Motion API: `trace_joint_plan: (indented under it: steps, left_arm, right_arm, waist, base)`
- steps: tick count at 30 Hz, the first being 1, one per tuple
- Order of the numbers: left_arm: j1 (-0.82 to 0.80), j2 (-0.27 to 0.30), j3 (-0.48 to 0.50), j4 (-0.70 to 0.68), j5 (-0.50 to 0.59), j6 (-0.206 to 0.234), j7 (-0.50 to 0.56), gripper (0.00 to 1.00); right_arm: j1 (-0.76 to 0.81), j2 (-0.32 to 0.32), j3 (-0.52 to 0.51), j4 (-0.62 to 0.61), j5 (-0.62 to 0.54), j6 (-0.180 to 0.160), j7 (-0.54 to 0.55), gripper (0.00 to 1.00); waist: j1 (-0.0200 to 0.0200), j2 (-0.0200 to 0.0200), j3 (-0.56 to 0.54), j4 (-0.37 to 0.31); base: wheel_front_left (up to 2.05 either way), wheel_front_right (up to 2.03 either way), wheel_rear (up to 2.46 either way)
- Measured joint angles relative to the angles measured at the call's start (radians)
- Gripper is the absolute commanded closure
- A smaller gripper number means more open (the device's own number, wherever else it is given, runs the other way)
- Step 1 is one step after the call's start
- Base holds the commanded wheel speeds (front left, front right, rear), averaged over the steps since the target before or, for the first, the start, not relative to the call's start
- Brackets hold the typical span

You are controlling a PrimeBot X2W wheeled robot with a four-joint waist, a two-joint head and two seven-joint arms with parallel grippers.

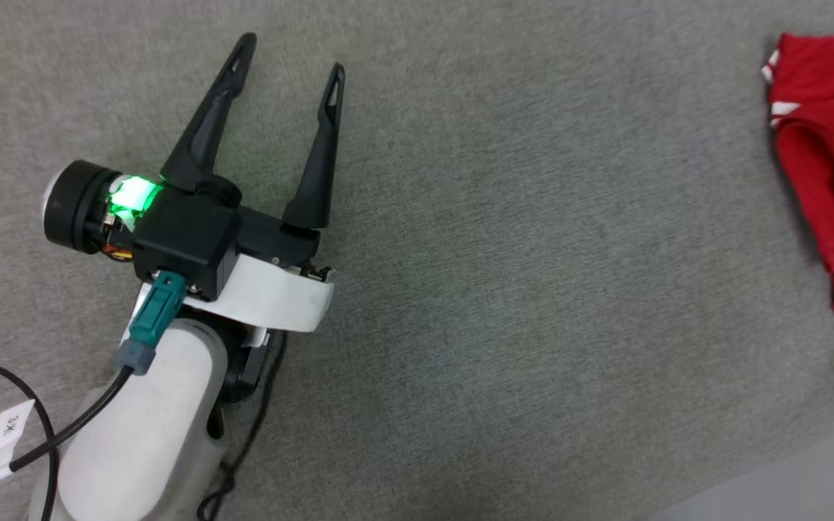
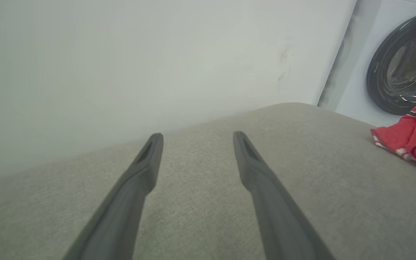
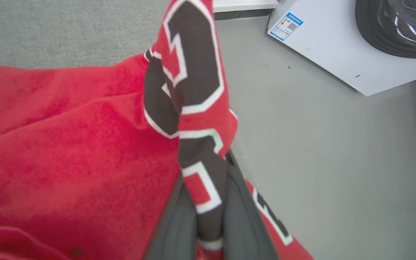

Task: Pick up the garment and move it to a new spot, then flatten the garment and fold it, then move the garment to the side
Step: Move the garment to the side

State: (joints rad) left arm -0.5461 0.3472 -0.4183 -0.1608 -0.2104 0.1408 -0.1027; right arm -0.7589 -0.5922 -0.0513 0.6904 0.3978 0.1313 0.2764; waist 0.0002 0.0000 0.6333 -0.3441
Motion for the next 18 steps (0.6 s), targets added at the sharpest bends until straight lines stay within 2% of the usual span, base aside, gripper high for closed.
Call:
trace_joint_plan:
  steps: [2, 3, 4, 5, 12, 18]
  left_arm:
    - [-0.008, 0.004, -0.003, -0.003, 0.005, 0.0, 0.005, 0.0]
    - [-0.012, 0.005, -0.005, -0.005, 0.006, -0.001, 0.01, 0.0]
    - [-0.015, 0.007, -0.006, -0.005, 0.007, -0.001, 0.011, 0.0]
    - [-0.017, 0.008, -0.007, -0.005, 0.008, -0.002, 0.011, 0.0]
    - [-0.012, 0.002, -0.008, 0.026, -0.007, 0.0, -0.013, 0.0]
    - [0.072, -0.02, 0.001, 0.093, -0.052, 0.015, -0.07, 0.0]
  right_arm:
    - [-0.026, 0.012, -0.011, 0.053, -0.012, 0.0, -0.061, 1.0]
    - [-0.037, 0.017, -0.012, 0.077, -0.019, 0.0, -0.093, 0.63]
    - [-0.049, 0.021, -0.012, 0.105, -0.03, 0.0, -0.124, 0.22]
    - [-0.06, 0.026, -0.017, 0.132, -0.036, 0.0, -0.154, 0.0]
    - [-0.103, 0.021, -0.035, 0.292, -0.095, 0.0, -0.381, 0.0]
    - [-0.053, 0.012, 0.003, 0.324, -0.104, 0.0, -0.492, 0.0]
  waist:
    - [0.0, 0.0, 0.034, 0.002]
    - [0.0, 0.0, 0.048, 0.003]
    - [0.0, 0.0, 0.06, 0.004]
    - [0.0, 0.0, 0.069, 0.005]
    - [-0.0001, 0.0, 0.046, 0.015]
    - [-0.0002, 0.0, -0.053, 0.025]
  base:
    - [0.0, 0.0, 0.0]
    - [0.0, 0.0, 0.0]
    - [0.0, 0.0, 0.0]
    - [0.0, 0.0, 0.0]
    - [0.0, 0.0, 0.0]
    - [0.0, 0.0, 0.0]
